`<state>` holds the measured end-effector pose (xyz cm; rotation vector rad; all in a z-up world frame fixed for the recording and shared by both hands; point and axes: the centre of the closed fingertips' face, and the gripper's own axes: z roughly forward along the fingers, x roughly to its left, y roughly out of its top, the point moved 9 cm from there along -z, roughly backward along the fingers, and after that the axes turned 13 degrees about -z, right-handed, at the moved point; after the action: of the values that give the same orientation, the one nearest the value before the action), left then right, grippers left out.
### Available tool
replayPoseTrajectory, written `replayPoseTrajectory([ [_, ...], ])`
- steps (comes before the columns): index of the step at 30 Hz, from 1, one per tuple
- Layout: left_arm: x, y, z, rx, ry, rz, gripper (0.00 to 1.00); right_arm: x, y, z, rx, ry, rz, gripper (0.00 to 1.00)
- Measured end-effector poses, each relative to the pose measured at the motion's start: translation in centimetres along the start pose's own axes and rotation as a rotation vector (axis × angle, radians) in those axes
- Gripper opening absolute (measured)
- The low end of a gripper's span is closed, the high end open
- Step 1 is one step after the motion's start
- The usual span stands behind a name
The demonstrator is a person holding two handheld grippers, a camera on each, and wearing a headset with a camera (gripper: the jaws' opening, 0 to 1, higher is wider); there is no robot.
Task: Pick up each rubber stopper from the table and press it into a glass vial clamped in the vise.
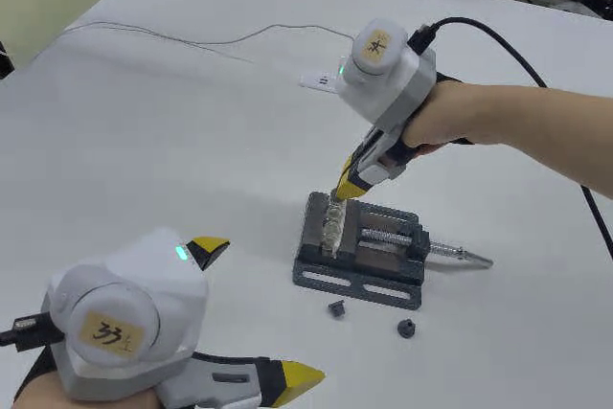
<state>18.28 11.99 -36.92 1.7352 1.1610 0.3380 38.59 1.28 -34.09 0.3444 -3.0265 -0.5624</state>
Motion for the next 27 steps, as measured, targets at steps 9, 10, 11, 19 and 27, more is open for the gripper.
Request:
replayPoseTrajectory([
  [9, 0.1, -0.2, -0.1, -0.001, 0.005, -0.008, 0.94, 0.3, 0.5, 0.1, 0.036, 0.019, -0.071, 0.01],
  [10, 0.2, -0.2, -0.2, -0.002, 0.006, -0.008, 0.94, 0.5, 0.5, 0.0, 0.036, 0.026, -0.072, 0.03],
  [11, 0.2, -0.2, -0.2, -0.001, 0.006, -0.009, 0.94, 0.6, 0.5, -0.1, 0.037, 0.028, -0.076, 0.05],
  [19, 0.3, -0.1, -0.1, -0.003, 0.006, -0.007, 0.94, 1.6, -0.3, -1.1, 0.033, 0.001, -0.119, 0.21],
  [27, 0.4, 0.0, -0.1, -0.002, 0.003, -0.003, 0.94, 3.0, -0.3, -1.5, -0.033, -0.024, -0.122, 0.20],
])
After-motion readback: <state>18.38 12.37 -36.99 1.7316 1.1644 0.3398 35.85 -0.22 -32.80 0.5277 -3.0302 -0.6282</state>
